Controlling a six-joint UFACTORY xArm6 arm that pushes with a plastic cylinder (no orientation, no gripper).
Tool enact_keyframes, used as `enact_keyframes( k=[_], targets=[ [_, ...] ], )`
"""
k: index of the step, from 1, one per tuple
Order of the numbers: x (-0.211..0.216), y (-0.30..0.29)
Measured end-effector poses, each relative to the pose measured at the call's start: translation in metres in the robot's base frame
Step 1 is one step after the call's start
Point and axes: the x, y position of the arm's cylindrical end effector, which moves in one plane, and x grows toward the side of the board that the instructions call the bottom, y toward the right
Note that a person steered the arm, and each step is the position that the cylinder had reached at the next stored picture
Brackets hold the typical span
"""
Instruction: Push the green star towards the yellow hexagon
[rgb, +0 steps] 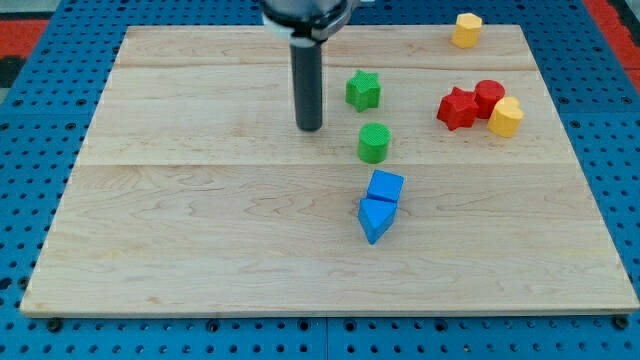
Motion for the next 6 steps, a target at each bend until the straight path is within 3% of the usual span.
enact_keyframes(
  k=[2, 4, 6],
  targets=[
    [-0.053, 0.094],
    [-0.114, 0.121],
    [-0.1, 0.031]
  ],
)
